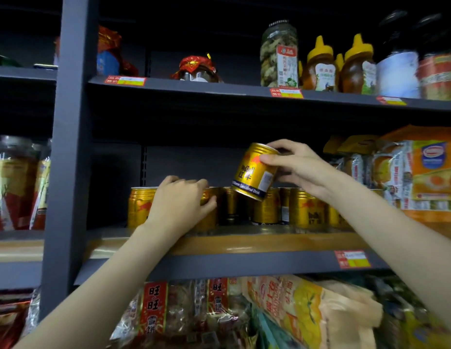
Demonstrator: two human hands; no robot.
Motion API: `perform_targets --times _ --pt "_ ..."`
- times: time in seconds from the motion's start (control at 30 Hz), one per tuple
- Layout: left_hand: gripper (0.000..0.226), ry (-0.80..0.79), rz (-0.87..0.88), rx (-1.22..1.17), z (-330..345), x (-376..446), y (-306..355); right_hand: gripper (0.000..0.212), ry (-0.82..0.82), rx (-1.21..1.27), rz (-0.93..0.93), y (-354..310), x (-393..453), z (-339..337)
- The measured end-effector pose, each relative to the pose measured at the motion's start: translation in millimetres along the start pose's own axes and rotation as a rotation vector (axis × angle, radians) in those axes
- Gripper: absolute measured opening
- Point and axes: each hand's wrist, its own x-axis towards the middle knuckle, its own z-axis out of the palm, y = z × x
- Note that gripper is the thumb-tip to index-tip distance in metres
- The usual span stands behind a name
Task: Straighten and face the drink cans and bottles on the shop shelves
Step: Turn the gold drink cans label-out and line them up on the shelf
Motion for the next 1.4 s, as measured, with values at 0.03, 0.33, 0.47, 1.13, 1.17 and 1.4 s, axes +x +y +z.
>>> perform_targets --times 0.03,0.33,0.47,1.13,1.17,1.4 --pt "0.039 -0.034 -0.009 0.0 -2.8 1.5 -0.3 0.034 -0.017 0.023 -0.011 -4.6 -11.4 -6.0" --pt "0.067 -0.303 -0.203 -1.327 -30.2 -8.1 58.5 0.036 -0.087 0.113 -0.104 -28.4 -48.9 -22.9" --pt "0.061 -0.275 -0.293 -1.589 -21.7 -10.6 70.3 0.039 -0.108 0.165 -0.113 -30.1 -55.9 -19.9" --pt "0.072 0.121 -0.01 -1.254 -38.0 -4.6 68.8 0.05 0.022 0.637 0.138 -3.4 -59.0 -5.2" --pt "0.067 0.064 -0.057 -1.325 -38.1 -5.3 69.5 0.047 0.047 0.593 0.096 -4.3 -58.4 -5.8" --pt "0.064 -0.348 -0.507 -2.027 -36.3 -4.4 71.0 0.039 0.102 0.404 -0.14 -1.7 -57.2 -7.2"
